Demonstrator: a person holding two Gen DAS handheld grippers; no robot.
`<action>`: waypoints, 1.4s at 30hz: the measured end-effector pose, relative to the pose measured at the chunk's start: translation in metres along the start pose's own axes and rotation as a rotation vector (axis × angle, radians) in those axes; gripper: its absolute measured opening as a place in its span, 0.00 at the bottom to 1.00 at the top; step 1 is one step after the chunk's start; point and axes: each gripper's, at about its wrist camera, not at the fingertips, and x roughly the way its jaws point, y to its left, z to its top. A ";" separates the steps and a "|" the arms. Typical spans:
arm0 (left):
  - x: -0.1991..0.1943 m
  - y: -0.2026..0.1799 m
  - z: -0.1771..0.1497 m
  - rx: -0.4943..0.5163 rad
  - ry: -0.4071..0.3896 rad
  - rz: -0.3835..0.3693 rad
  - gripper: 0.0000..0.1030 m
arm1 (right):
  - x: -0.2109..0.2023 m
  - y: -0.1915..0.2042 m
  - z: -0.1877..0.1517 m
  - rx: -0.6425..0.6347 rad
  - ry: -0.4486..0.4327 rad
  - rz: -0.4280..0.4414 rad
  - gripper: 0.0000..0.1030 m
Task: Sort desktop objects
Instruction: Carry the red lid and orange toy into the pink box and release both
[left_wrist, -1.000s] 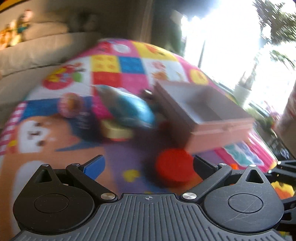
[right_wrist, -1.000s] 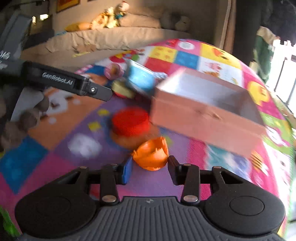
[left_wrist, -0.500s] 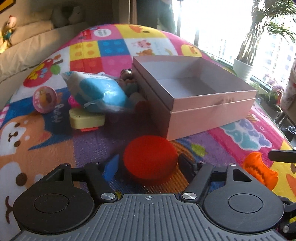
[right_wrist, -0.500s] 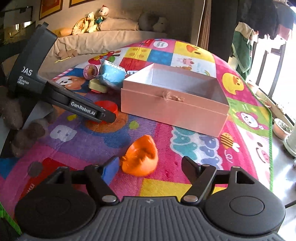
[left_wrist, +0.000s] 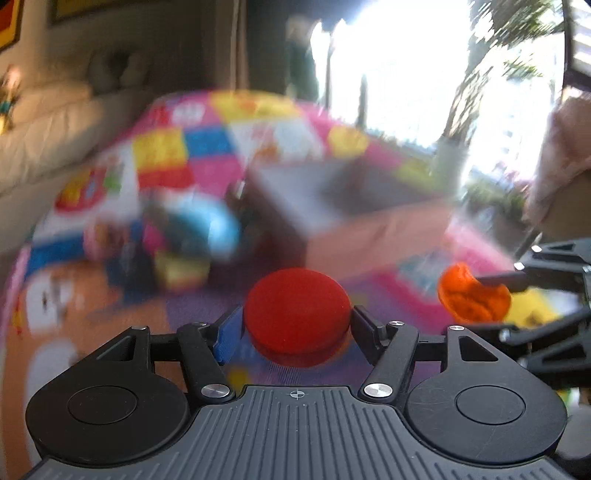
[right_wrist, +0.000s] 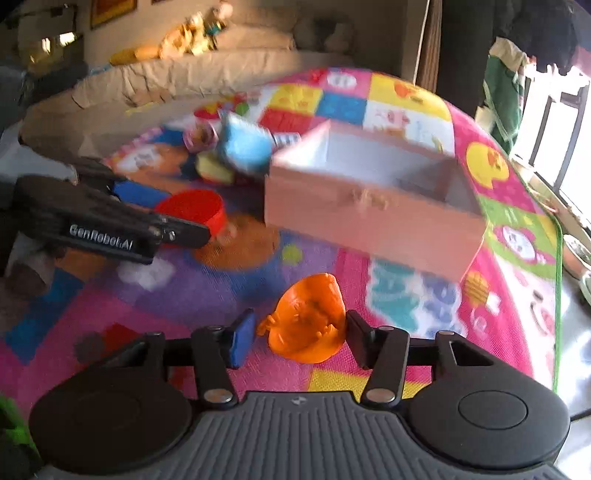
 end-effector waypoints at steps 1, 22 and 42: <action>-0.009 -0.001 0.014 0.017 -0.054 -0.012 0.67 | -0.013 -0.004 0.008 -0.004 -0.043 0.002 0.51; 0.063 0.051 0.053 -0.088 -0.084 0.110 0.94 | 0.046 -0.070 0.075 0.061 -0.179 -0.187 0.63; -0.015 0.119 -0.050 -0.318 -0.012 0.257 0.98 | 0.194 0.056 0.190 0.060 0.045 0.097 0.77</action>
